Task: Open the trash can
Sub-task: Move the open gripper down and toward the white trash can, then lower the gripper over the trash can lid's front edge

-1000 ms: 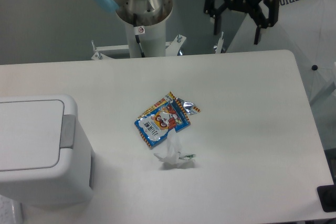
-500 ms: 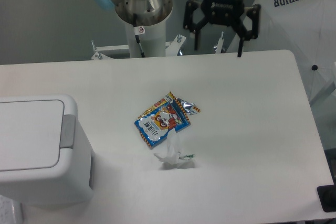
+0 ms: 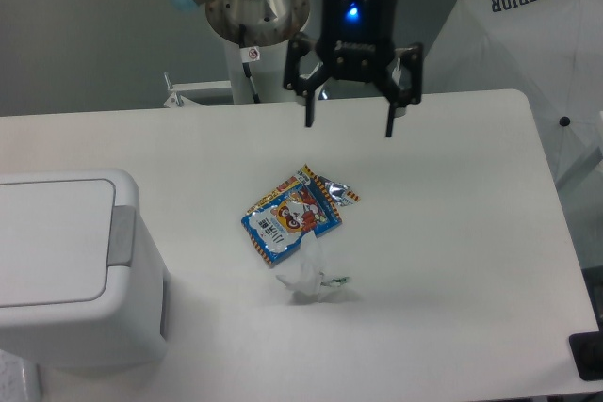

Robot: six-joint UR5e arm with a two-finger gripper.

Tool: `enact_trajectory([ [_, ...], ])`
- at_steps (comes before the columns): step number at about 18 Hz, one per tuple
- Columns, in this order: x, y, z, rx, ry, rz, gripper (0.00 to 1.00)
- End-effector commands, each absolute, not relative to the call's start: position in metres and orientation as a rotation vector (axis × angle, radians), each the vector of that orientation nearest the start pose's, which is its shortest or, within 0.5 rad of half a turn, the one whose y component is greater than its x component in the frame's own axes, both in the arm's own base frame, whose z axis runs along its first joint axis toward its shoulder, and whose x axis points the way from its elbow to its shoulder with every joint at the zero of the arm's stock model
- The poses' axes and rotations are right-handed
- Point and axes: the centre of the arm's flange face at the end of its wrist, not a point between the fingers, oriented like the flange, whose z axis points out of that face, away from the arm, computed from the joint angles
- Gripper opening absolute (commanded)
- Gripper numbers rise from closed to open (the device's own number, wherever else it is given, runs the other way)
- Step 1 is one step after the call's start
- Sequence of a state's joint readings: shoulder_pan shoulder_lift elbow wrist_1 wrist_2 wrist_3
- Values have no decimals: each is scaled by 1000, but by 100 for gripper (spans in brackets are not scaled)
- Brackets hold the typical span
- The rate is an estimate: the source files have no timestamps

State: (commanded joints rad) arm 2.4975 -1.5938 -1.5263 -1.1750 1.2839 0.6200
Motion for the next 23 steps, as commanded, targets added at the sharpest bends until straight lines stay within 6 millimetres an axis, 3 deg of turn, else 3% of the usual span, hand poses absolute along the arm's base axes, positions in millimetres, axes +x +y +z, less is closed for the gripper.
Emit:
enact_trajectory([
  [5, -324, 475, 547, -2548, -491, 88, 100],
  [9, -304, 506, 531, -2510, -609, 15, 100],
  [23, -250, 571, 500, -2455, -721, -118, 100],
])
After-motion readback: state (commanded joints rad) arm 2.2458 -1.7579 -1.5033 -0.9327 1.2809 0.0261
